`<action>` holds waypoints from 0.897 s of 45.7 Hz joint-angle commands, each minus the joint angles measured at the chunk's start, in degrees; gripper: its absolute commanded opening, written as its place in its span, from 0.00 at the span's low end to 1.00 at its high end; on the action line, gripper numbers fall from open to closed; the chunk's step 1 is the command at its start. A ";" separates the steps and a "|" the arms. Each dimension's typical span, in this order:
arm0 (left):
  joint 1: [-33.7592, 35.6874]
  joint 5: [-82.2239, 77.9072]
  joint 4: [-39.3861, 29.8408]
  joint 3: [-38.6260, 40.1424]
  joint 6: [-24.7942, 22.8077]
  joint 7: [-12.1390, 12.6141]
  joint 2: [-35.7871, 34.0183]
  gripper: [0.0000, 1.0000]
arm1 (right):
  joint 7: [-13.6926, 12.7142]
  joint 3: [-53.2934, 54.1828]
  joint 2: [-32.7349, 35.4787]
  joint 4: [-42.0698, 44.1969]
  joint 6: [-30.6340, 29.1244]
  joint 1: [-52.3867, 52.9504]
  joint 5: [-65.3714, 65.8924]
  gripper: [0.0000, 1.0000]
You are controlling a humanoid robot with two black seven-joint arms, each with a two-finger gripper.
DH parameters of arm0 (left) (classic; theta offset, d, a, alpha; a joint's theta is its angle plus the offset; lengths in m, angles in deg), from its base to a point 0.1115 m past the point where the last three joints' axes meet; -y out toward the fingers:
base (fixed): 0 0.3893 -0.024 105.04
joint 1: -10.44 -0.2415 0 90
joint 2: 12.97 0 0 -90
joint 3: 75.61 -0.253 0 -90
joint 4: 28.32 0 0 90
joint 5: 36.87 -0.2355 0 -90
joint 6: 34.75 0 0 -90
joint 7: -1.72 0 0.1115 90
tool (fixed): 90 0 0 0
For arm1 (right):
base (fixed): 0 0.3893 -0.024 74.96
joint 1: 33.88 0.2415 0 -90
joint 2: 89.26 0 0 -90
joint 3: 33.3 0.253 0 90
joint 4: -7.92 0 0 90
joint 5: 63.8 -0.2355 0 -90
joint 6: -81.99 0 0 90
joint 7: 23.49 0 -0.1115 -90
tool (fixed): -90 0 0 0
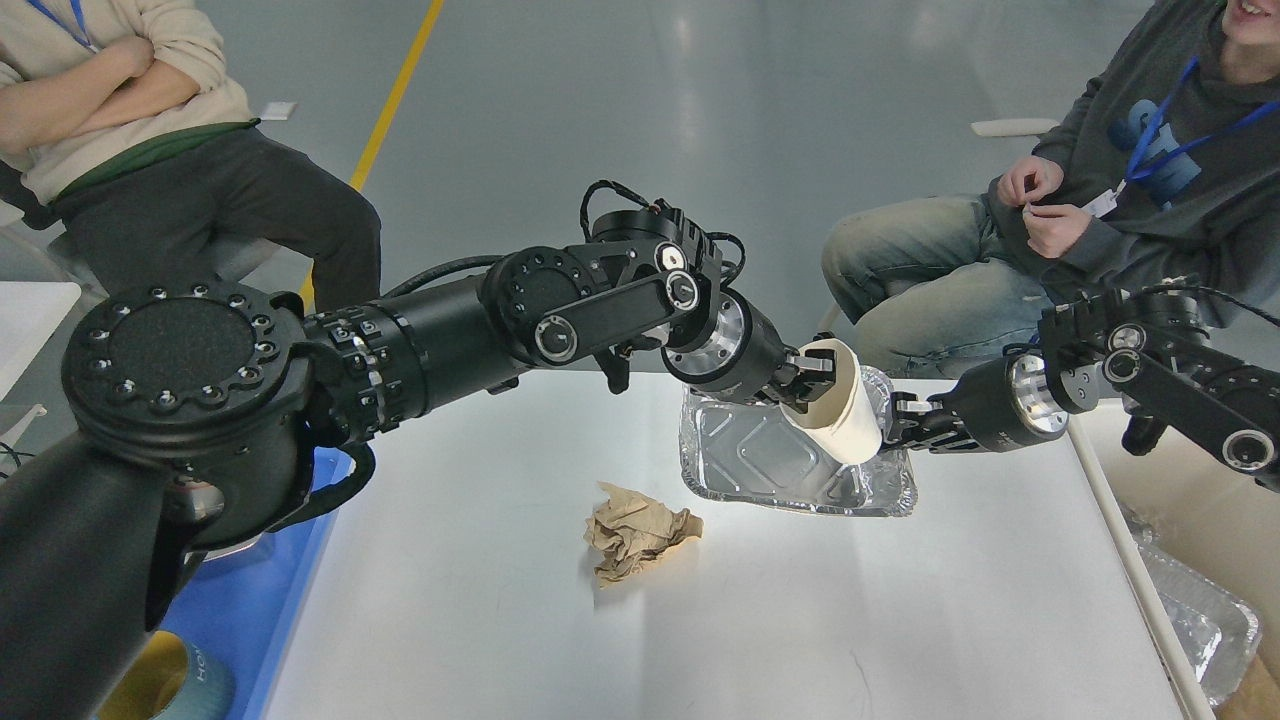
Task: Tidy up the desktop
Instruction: 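Lift the white paper cup with the left gripper over the foil tray, then lower the paper cup into the foil tray and open the left gripper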
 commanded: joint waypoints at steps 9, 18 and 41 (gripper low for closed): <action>0.09 0.00 0.01 0.40 -0.28 0.03 0.00 0.97 | 0.00 0.00 0.18 0.00 0.00 0.07 0.00 0.00; 0.09 0.00 0.01 0.31 -0.28 0.12 0.00 0.97 | 0.00 0.00 0.53 0.00 -0.09 0.16 0.00 0.00; -0.35 -0.09 0.10 0.31 -0.02 0.03 0.09 0.97 | 0.00 0.00 0.53 0.00 -0.09 0.16 0.00 0.00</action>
